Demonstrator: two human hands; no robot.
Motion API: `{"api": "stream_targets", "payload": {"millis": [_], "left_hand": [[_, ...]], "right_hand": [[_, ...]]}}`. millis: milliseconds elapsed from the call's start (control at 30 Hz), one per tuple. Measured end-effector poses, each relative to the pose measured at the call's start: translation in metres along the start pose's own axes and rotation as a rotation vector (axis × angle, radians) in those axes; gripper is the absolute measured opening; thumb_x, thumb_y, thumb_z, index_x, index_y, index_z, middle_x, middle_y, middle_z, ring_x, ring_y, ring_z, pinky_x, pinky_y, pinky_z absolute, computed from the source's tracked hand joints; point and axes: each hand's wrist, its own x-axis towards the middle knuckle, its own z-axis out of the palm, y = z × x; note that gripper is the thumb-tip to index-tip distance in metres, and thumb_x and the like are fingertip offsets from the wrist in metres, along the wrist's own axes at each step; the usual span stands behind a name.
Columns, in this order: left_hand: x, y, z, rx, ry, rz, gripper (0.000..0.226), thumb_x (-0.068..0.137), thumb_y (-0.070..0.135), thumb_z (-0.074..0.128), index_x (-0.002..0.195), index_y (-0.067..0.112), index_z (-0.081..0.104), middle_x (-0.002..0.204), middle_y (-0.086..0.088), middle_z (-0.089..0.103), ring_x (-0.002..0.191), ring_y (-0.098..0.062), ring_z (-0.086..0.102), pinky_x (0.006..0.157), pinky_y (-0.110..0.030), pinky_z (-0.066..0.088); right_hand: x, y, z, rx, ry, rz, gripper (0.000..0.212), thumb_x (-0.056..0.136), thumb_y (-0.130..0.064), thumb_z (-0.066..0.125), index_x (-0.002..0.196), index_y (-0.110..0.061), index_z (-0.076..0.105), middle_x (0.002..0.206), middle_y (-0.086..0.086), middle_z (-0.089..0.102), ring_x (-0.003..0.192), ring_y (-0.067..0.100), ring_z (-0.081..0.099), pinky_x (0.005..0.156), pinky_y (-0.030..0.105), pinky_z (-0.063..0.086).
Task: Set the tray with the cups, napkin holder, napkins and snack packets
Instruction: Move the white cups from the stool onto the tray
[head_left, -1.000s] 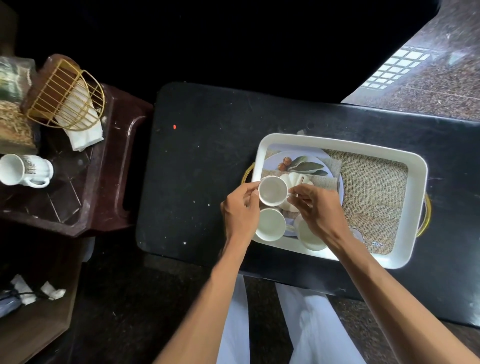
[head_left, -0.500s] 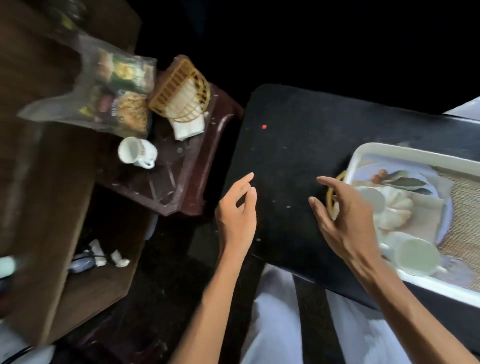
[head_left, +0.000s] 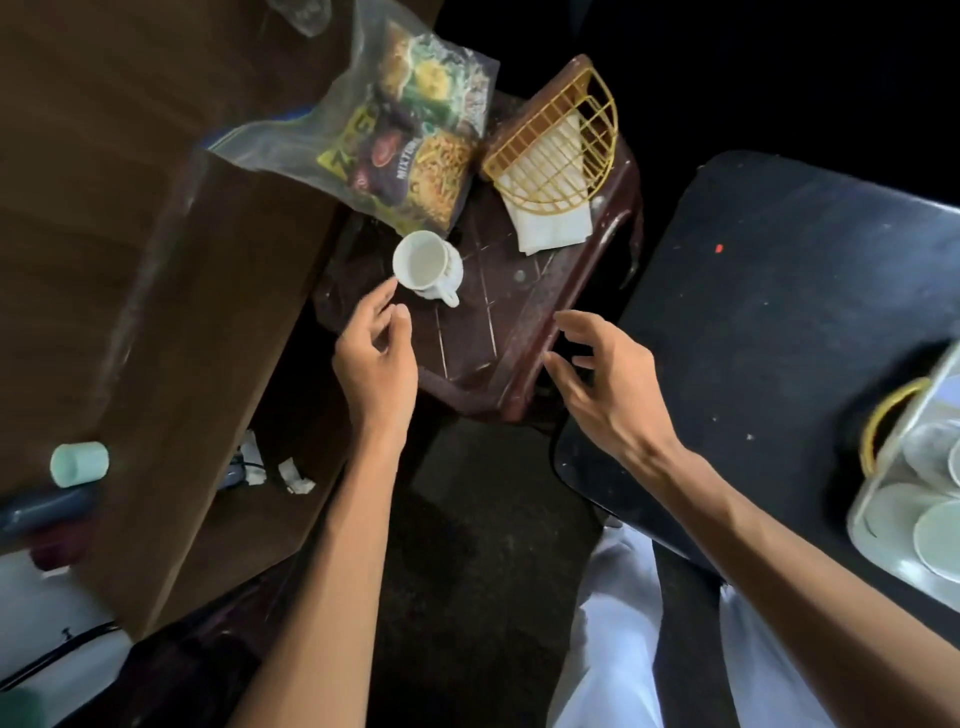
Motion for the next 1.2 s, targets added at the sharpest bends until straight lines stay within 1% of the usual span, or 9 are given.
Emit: {"api": "stream_targets", "payload": {"millis": [100, 167, 367, 567, 700, 833, 933, 1100, 1200], "left_hand": [[0.027, -0.007, -0.003, -0.019, -0.014, -0.020, 0.032, 0.102, 0.013, 0.055, 0.132, 0.019, 0.066, 0.130, 0.005, 0.068, 0.122, -0.011, 0.065, 0.105, -0.045, 0.054], [0.042, -0.010, -0.002, -0.021, -0.030, -0.022, 0.033, 0.102, 0.013, 0.055, 0.133, 0.018, 0.065, 0.132, 0.002, 0.067, 0.123, -0.012, 0.065, 0.106, -0.045, 0.054], [0.075, -0.015, 0.007, -0.068, -0.051, -0.062, 0.032, 0.104, 0.015, 0.053, 0.133, 0.013, 0.065, 0.134, -0.005, 0.068, 0.125, -0.013, 0.063, 0.107, -0.045, 0.053], [0.088, -0.014, 0.018, -0.135, -0.117, -0.129, 0.030, 0.103, 0.017, 0.054, 0.130, 0.011, 0.068, 0.128, -0.007, 0.071, 0.121, -0.018, 0.066, 0.105, -0.046, 0.054], [0.092, -0.017, 0.024, -0.139, -0.106, -0.148, 0.029, 0.103, 0.015, 0.053, 0.125, 0.009, 0.071, 0.122, -0.005, 0.074, 0.115, -0.017, 0.069, 0.101, -0.045, 0.057], [0.092, -0.020, 0.024, -0.222, -0.106, -0.227, 0.027, 0.104, 0.015, 0.051, 0.119, 0.010, 0.074, 0.106, 0.007, 0.076, 0.098, -0.005, 0.072, 0.086, -0.032, 0.062], [0.084, -0.018, 0.024, -0.237, -0.101, -0.253, 0.026, 0.105, 0.014, 0.051, 0.118, 0.011, 0.073, 0.113, 0.000, 0.076, 0.108, -0.012, 0.071, 0.089, -0.035, 0.062], [0.049, -0.008, 0.033, -0.318, -0.127, -0.263, 0.024, 0.104, 0.012, 0.054, 0.102, 0.022, 0.075, 0.096, 0.018, 0.076, 0.097, 0.003, 0.072, 0.081, -0.028, 0.062], [0.021, 0.002, 0.044, -0.368, -0.174, -0.273, 0.023, 0.105, 0.011, 0.052, 0.108, 0.016, 0.074, 0.101, 0.013, 0.076, 0.102, 0.000, 0.071, 0.086, -0.033, 0.062]], "right_hand": [[0.015, -0.009, 0.023, 0.016, 0.000, 0.007, 0.039, 0.092, -0.020, 0.069, 0.129, -0.010, 0.059, 0.117, 0.005, 0.068, 0.100, 0.021, 0.067, 0.088, 0.042, 0.058], [0.024, -0.014, 0.036, 0.035, -0.006, 0.026, 0.041, 0.091, -0.019, 0.070, 0.130, -0.010, 0.058, 0.121, 0.004, 0.066, 0.095, 0.022, 0.068, 0.086, 0.042, 0.059], [0.047, -0.025, 0.066, 0.053, -0.017, 0.061, 0.044, 0.089, -0.019, 0.073, 0.130, -0.010, 0.059, 0.117, 0.003, 0.067, 0.101, 0.019, 0.066, 0.091, 0.040, 0.057], [0.071, -0.033, 0.085, 0.115, -0.027, 0.103, 0.043, 0.089, -0.017, 0.073, 0.129, -0.013, 0.059, 0.123, 0.001, 0.065, 0.105, 0.010, 0.063, 0.089, 0.018, 0.053], [0.080, -0.037, 0.093, 0.142, 0.002, 0.112, 0.035, 0.088, -0.014, 0.073, 0.121, -0.011, 0.062, 0.117, 0.004, 0.067, 0.103, 0.013, 0.065, 0.090, 0.026, 0.056], [0.082, -0.038, 0.100, 0.139, 0.046, 0.113, 0.026, 0.088, -0.010, 0.072, 0.113, -0.007, 0.067, 0.112, 0.010, 0.067, 0.099, 0.015, 0.069, 0.089, 0.028, 0.058], [0.079, -0.036, 0.096, 0.108, 0.048, 0.099, 0.022, 0.090, -0.006, 0.070, 0.112, -0.006, 0.069, 0.110, 0.011, 0.069, 0.098, 0.018, 0.069, 0.089, 0.032, 0.058], [0.061, -0.025, 0.063, 0.077, 0.092, 0.063, 0.014, 0.093, -0.008, 0.064, 0.105, -0.008, 0.071, 0.090, 0.004, 0.073, 0.084, 0.019, 0.069, 0.074, 0.042, 0.056], [0.043, -0.017, 0.035, 0.109, 0.139, 0.077, 0.014, 0.093, -0.008, 0.063, 0.104, -0.013, 0.071, 0.086, -0.001, 0.072, 0.078, 0.014, 0.068, 0.070, 0.040, 0.057]]}}
